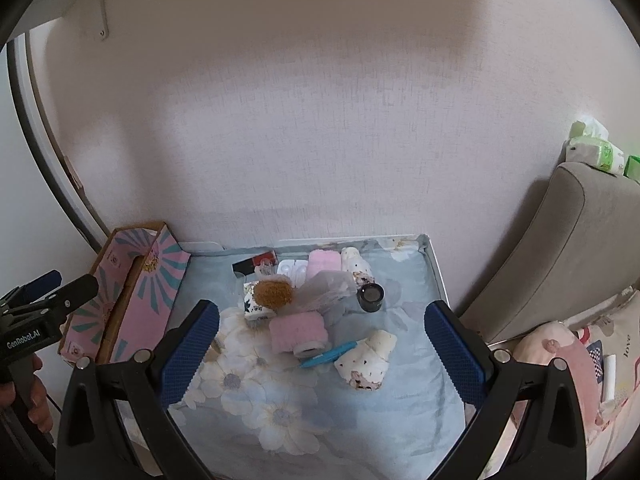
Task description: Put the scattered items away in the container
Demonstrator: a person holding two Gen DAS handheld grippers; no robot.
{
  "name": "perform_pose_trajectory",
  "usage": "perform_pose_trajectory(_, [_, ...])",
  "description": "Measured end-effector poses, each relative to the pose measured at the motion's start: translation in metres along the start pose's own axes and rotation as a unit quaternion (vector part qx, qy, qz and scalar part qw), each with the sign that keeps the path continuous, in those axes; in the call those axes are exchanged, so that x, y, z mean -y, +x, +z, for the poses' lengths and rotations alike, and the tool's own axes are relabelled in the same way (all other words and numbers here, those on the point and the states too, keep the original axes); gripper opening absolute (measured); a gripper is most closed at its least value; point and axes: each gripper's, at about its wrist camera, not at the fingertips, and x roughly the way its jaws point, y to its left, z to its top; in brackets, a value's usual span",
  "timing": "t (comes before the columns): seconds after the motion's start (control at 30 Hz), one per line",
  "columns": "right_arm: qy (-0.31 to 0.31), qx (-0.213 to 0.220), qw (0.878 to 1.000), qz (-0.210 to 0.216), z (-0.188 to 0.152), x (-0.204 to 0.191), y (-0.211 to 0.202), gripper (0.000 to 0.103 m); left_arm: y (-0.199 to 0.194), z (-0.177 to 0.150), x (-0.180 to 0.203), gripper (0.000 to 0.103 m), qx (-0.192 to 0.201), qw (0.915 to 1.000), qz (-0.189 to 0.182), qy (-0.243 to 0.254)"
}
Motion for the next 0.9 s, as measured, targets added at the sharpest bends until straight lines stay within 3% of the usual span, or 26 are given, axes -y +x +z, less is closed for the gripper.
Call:
perform_pose_trajectory(0.23, [-0.003,0.018,1.000,0.006,0.007,-0.004,-0.007,0.102,-0.012,0.009,-0.003,0.103,0.028,0.9996,0.004,0.005])
perform_pose_trajectory(0.4, [-0.019,0.025,0.999,0.018,0.005,0.002,-0.006,0.102,0.001,0.002,-0.002,0.103,0.017,0.9997,-0.011,0.017])
perform_pose_trajectory(0.67, [-0.085,-0.019,0.996,0.036,-0.027,0.022,0.034,0.102,0.068,-0.054,0.019,0.103,-0.046,0.9938,-0.066,0.076])
perform_pose_trajectory(0.9, [-0.122,-0.070,0.989,0.045,-0.072,0.044,0.095,0.102,0.134,-0.098,0.032,0.097,-0.083,0.9869,-0.067,0.121])
